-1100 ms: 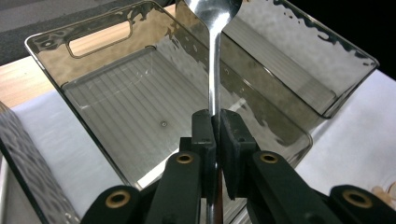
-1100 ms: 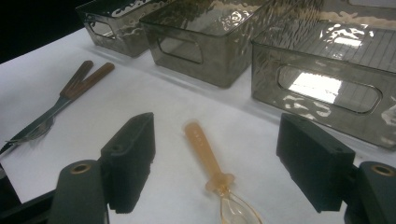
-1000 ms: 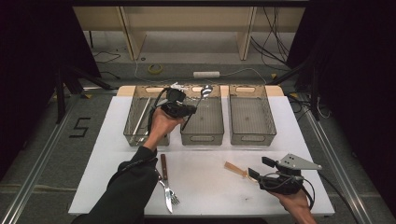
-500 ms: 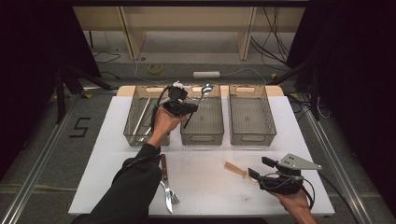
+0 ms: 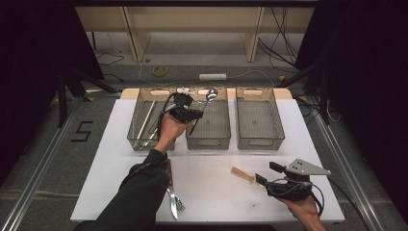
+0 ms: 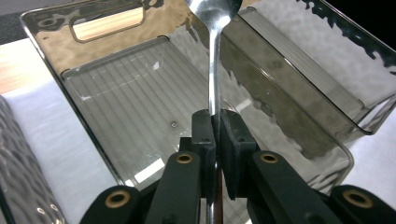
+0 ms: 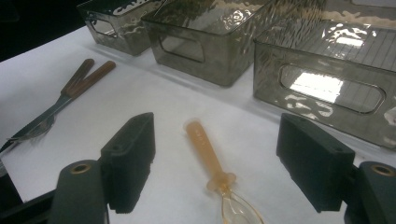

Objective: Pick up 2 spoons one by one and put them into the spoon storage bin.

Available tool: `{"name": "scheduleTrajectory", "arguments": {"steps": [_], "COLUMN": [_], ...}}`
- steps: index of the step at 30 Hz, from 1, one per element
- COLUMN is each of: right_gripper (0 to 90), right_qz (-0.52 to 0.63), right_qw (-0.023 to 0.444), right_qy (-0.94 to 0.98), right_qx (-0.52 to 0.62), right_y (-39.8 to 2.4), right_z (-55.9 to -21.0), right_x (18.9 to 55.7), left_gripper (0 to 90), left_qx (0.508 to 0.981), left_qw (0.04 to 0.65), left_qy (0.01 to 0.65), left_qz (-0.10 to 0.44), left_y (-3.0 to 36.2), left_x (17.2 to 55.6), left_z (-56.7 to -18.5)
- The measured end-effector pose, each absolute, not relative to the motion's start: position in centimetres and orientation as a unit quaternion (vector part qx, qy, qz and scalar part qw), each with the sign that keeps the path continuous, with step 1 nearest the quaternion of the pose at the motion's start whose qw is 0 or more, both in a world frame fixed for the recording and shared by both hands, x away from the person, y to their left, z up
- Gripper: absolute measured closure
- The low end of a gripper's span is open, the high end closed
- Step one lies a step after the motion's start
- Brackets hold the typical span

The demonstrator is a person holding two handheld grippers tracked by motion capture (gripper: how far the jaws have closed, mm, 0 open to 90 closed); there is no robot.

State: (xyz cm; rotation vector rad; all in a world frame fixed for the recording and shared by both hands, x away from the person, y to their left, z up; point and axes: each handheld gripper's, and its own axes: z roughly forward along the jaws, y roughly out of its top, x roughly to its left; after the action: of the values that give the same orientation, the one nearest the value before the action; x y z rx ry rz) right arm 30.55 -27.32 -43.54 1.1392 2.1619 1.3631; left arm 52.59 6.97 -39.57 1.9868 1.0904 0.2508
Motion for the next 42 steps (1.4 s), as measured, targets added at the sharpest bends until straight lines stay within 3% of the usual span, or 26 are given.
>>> {"name": "scheduleTrajectory", "arguments": {"steps": [10,12,18,26,42], "right_gripper": [29.1,29.1,29.1,29.1,28.9], "right_qz": [0.481,0.48,0.481,0.479,0.475], "right_qw": [0.17,0.17,0.171,0.169,0.148], "right_qy": [0.761,0.761,0.761,0.764,0.774], "right_qx": [0.401,0.401,0.402,0.399,0.391], "right_y": [-27.3,-27.3,-27.4,-27.3,-27.0], "right_z": [-43.5,-43.5,-43.5,-43.5,-43.6], "right_x": [30.5,30.6,30.5,30.6,30.7], "left_gripper": [82.0,70.8,53.1,38.2,30.6], "left_qx": [0.788,0.789,0.786,0.785,0.78], "left_qw": [0.419,0.414,0.42,0.436,0.481], "left_qy": [0.443,0.447,0.447,0.432,0.393], "left_qz": [0.091,0.084,0.08,0.082,0.075], "left_y": [6.8,6.7,7.0,8.8,12.3], "left_x": [52.9,53.0,52.6,50.4,45.7], "left_z": [-40.3,-40.2,-39.3,-38.0,-38.4]}}
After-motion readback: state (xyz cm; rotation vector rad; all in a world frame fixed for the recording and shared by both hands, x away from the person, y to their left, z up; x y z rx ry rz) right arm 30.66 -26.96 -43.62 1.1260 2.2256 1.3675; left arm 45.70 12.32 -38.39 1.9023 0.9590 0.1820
